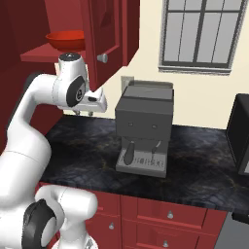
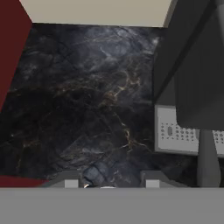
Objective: Take the cinnamon bottle from the cabinet and place it on the dining table, next to the plate with the cupcake. Then take the chocolate from the dining counter and place it on the cupcake plate.
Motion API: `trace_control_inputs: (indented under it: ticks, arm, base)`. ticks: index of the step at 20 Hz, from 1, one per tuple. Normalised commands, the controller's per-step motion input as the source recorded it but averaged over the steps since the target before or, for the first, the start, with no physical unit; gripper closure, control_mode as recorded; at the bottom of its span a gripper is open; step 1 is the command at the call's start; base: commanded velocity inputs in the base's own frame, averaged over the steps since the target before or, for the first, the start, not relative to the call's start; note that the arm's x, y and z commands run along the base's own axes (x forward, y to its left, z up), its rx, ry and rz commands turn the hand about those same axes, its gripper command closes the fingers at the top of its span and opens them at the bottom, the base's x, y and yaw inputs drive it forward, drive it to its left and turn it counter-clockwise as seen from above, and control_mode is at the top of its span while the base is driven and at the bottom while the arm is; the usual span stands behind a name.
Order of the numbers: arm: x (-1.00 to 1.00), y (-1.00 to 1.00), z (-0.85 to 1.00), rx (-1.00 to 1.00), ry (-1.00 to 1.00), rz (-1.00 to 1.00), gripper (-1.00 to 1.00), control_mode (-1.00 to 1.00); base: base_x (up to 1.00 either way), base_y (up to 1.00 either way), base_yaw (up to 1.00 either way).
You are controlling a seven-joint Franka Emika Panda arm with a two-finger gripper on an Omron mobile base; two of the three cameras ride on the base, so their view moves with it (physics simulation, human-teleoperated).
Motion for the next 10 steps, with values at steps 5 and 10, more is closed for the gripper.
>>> trace_control_inputs:
  ticks: [5,10]
  arm:
    - [-0.18,0.0,0.0,0.02,-0.08,0.0,-1.0,-1.0]
    - [-0.21,0.17,0.19,0.03,-0.34,-0.01,-1.0,-1.0]
  base:
    - [0.0,0.0,0.0]
    - [0.0,0.0,0.0]
